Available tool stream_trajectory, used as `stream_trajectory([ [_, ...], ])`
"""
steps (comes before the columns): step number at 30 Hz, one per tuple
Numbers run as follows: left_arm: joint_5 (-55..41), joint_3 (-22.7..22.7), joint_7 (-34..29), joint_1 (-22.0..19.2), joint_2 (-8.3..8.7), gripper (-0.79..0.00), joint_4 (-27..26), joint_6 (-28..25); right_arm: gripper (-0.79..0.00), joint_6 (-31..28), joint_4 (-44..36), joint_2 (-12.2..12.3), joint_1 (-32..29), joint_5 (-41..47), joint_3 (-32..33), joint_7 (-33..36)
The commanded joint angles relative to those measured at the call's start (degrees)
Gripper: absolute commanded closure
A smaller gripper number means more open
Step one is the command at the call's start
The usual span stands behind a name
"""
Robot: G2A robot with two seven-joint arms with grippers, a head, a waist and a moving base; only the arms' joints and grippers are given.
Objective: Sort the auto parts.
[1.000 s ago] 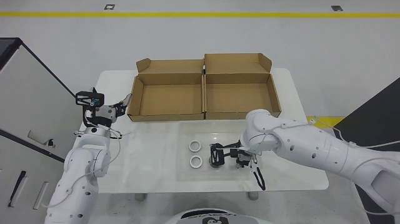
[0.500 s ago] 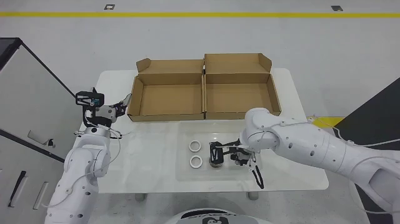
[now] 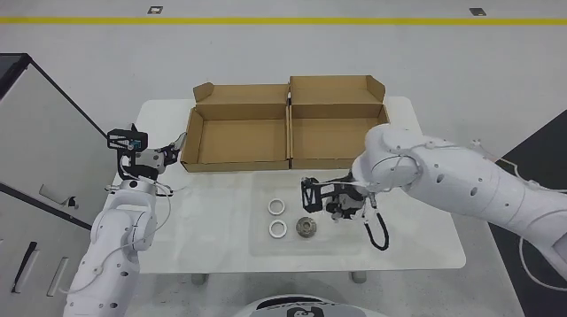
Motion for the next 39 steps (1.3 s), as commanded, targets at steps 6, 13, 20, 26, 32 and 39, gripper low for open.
stream_trajectory([
  [6, 0.0, 0.0, 0.0, 0.0, 0.0, -0.785, 0.0, 0.0, 0.0, -11.44, 3.77, 6.18, 0.16, 7.83, 2.77, -11.44],
  [13, 0.0, 0.0, 0.0, 0.0, 0.0, -0.785, 0.0, 0.0, 0.0, -15.65, 4.8, 8.31, -0.49, 8.44, 2.79, -15.65],
  [20, 0.0, 0.0, 0.0, 0.0, 0.0, -0.785, 0.0, 0.0, 0.0, -15.65, 4.8, 8.31, -0.49, 8.44, 2.79, -15.65],
  [26, 0.0, 0.0, 0.0, 0.0, 0.0, -0.785, 0.0, 0.0, 0.0, -22.16, 10.76, 8.42, -1.9, 19.94, 4.75, -22.22],
  [32, 0.0, 0.0, 0.0, 0.0, 0.0, -0.785, 0.0, 0.0, 0.0, -23.29, 11.2, 6.86, 1.18, 28.79, 3.44, -23.29],
  [39, 0.0, 0.0, 0.0, 0.0, 0.0, -0.785, 0.0, 0.0, 0.0, -23.29, 10.82, 2.69, 7.64, 36.92, 0.47, -23.29],
])
